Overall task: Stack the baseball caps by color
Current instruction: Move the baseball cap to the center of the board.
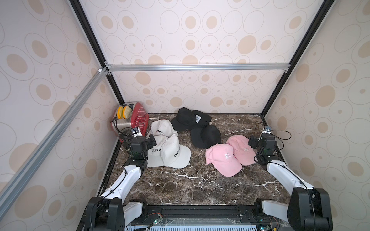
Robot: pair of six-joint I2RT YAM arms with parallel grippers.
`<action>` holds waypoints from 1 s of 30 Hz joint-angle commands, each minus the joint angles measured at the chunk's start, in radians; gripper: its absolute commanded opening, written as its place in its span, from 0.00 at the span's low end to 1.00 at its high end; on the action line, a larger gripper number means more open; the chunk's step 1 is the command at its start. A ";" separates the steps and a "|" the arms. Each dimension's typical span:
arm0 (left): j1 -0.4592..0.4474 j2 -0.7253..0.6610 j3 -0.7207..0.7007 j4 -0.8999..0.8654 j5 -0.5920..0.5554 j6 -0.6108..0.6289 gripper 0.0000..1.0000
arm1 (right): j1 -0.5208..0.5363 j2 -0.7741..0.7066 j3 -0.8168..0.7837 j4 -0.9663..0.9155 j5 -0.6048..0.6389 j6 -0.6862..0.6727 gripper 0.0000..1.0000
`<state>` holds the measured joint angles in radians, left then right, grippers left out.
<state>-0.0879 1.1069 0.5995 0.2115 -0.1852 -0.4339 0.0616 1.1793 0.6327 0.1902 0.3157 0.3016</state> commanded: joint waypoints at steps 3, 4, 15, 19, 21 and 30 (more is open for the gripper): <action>-0.168 -0.072 0.052 -0.211 0.071 -0.195 0.99 | 0.006 -0.051 -0.012 -0.167 -0.372 0.196 1.00; -0.207 -0.080 0.046 -0.226 0.069 -0.209 0.99 | 0.006 -0.045 0.002 -0.193 -0.432 0.196 1.00; -0.445 -0.101 -0.046 -0.239 0.296 -0.296 0.99 | 0.008 -0.153 -0.008 -0.440 -0.944 0.135 1.00; -0.468 -0.040 -0.021 -0.213 0.353 -0.247 0.99 | 0.026 -0.143 -0.003 -0.476 -0.991 0.100 1.00; -0.478 0.000 -0.014 -0.183 0.377 -0.246 0.99 | 0.035 -0.108 0.006 -0.484 -0.941 0.092 1.00; -0.556 0.134 0.030 -0.120 0.465 -0.223 0.99 | 0.109 0.064 0.058 -0.368 -0.939 0.061 1.00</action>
<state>-0.6178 1.2255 0.5812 0.0551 0.2436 -0.6910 0.1528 1.2205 0.6670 -0.2291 -0.6083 0.3874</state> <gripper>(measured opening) 0.991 0.999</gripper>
